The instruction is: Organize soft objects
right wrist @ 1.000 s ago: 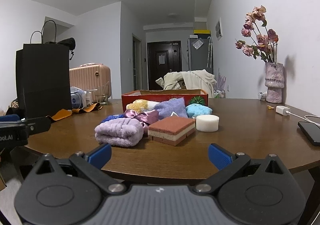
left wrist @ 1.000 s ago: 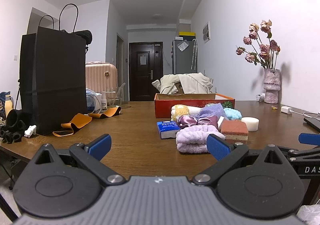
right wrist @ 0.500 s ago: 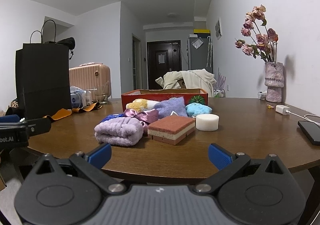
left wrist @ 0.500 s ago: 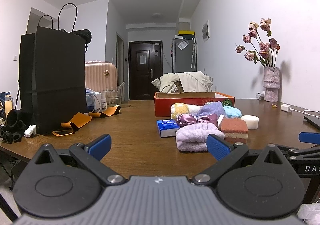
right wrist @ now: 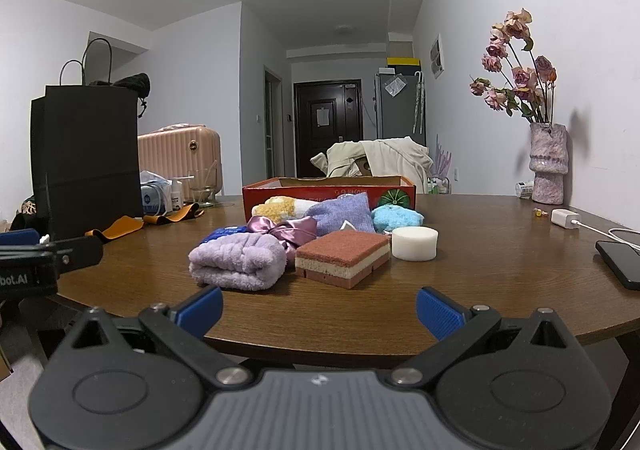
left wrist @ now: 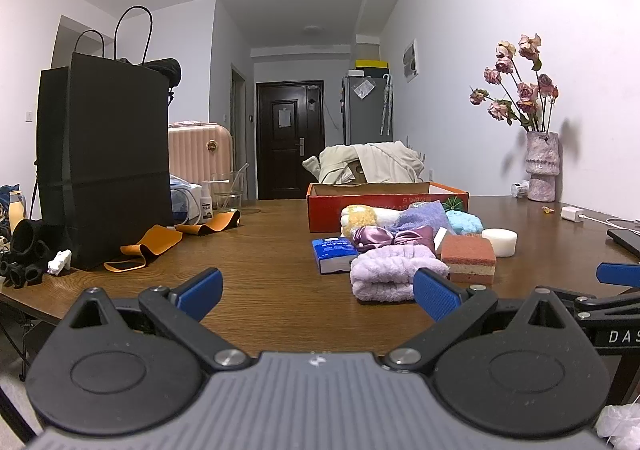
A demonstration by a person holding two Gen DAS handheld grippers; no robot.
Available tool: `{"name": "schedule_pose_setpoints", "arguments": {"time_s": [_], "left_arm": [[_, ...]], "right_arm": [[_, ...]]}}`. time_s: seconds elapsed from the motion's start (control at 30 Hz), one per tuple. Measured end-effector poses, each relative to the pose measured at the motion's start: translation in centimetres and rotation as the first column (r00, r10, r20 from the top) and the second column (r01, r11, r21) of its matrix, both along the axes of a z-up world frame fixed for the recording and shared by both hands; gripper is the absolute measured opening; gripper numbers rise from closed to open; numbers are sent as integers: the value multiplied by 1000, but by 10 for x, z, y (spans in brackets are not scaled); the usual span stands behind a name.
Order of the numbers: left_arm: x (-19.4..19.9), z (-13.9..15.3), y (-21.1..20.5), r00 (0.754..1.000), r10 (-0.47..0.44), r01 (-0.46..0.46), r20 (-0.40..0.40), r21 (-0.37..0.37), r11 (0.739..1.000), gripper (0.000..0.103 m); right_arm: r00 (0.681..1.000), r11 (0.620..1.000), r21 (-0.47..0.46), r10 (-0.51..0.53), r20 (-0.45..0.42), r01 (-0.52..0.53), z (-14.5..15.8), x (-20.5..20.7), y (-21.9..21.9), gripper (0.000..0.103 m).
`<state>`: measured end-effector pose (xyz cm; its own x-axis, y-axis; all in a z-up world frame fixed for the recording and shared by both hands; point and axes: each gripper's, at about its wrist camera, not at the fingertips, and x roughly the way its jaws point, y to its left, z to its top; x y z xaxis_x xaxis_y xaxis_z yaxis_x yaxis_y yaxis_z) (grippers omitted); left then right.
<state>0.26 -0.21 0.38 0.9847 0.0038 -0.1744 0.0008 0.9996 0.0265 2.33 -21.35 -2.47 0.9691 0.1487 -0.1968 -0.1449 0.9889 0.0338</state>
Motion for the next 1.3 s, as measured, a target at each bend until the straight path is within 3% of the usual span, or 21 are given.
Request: {"name": "schedule_pose_setpoints", "arguments": {"time_s": [0.27, 0.43, 0.53, 0.6, 0.67, 0.77, 0.87, 0.93, 1.03, 1.2, 1.3], "left_arm": [[1, -2, 0, 1000, 3, -3, -8, 4, 1000, 103], [23, 1, 2, 998, 2, -2, -62, -11, 1000, 103], [46, 6, 13, 992, -73, 65, -99, -85, 994, 103], [61, 8, 16, 989, -71, 57, -130, -111, 992, 103], [80, 8, 21, 983, -96, 72, -157, -155, 985, 103], [113, 7, 29, 965, -130, 72, -229, -247, 966, 100], [143, 3, 30, 949, -163, 75, -271, -307, 949, 86], [161, -1, 27, 937, -173, 76, -304, -304, 950, 71], [181, -10, 26, 906, -229, 101, -356, -344, 933, 53], [194, -15, 31, 858, -354, 178, -372, -431, 885, 24], [196, -12, 30, 849, -369, 188, -379, -437, 880, 23]], "right_arm": [[1000, 1000, 13, -1, 6, 1, -1, 2, -3, 103], [997, 990, 133, 44, -62, -35, 7, 23, -14, 103], [996, 977, 198, 87, -18, -82, 14, 38, -18, 103], [996, 978, 192, 90, -5, -87, 17, 52, -13, 103], [985, 968, 206, 159, -69, -142, 20, 72, -9, 103], [963, 929, 333, 220, -156, -159, 21, 105, -9, 101], [947, 922, 348, 253, -199, -173, 20, 133, 0, 78], [942, 926, 339, 250, -226, -164, 18, 149, 6, 59], [928, 930, 332, 255, -270, -159, 13, 168, 12, 39], [911, 929, 338, 265, -317, -153, 6, 183, 17, 28], [910, 937, 310, 261, -323, -158, 6, 183, 21, 25]]}}
